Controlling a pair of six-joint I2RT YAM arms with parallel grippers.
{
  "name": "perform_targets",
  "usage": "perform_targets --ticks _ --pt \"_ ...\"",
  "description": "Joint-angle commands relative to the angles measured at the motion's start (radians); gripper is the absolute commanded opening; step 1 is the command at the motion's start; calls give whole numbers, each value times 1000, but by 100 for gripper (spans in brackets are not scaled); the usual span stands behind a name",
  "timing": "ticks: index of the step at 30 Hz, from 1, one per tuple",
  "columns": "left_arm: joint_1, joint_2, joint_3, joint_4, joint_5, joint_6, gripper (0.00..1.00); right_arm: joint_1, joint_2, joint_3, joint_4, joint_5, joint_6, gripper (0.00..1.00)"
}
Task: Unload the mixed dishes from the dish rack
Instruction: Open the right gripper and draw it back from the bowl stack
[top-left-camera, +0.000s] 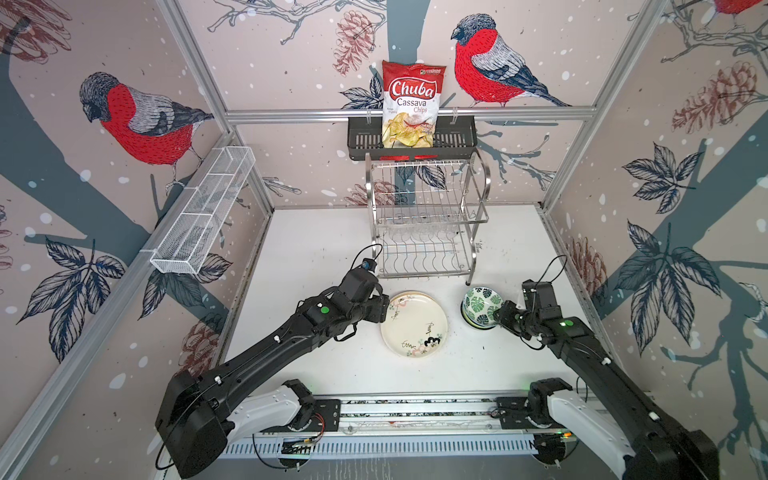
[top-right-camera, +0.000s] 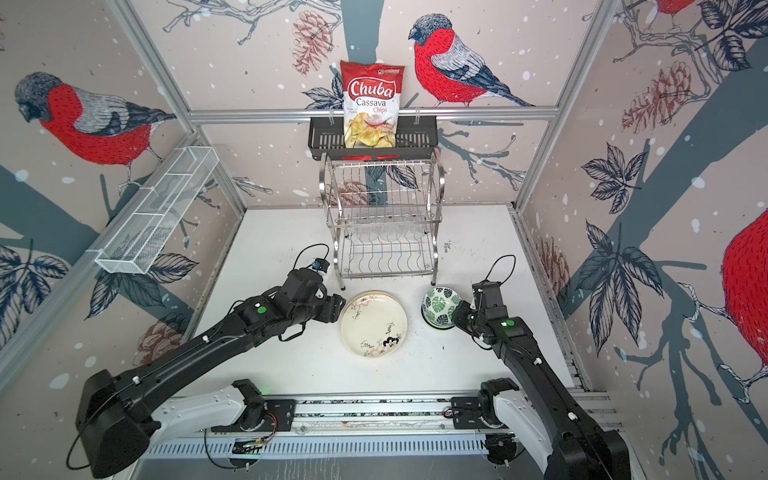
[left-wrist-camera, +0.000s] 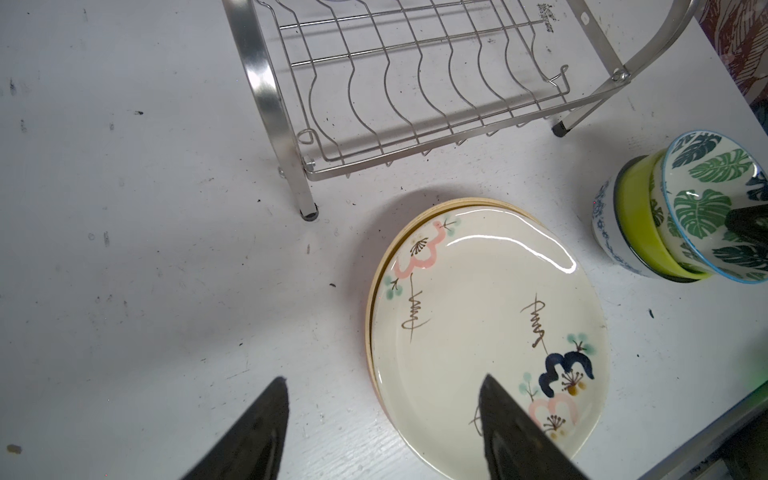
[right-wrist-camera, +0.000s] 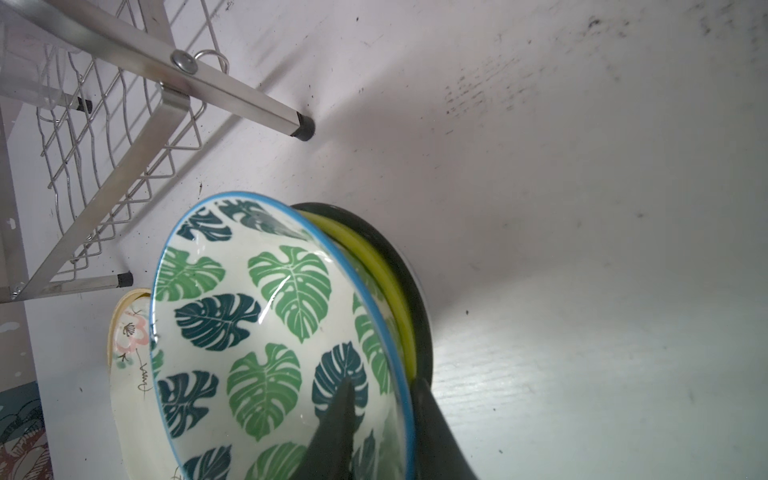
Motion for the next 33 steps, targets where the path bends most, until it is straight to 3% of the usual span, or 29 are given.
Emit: perform_targets --ticks 1,10,14,21,24,28,33 --pt "5 2 1 21 4 18 72 0 -6 16 -13 -3 -11 30" --pt "35 -1 -1 24 10 18 72 -1 -57 80 -73 18 -16 35" --pt "48 -11 -2 27 6 17 72 2 -110 101 -100 39 -20 43" --pt "59 -28 -5 20 -32 5 72 47 -198 74 -59 67 21 46" --pt "59 -37 -14 23 -55 -12 72 114 -238 58 -18 120 49 46" --pt "60 -37 -8 23 -75 -61 72 290 -302 26 45 317 91 46" --pt "59 -40 -21 62 -91 -114 73 474 -249 30 152 470 71 47"
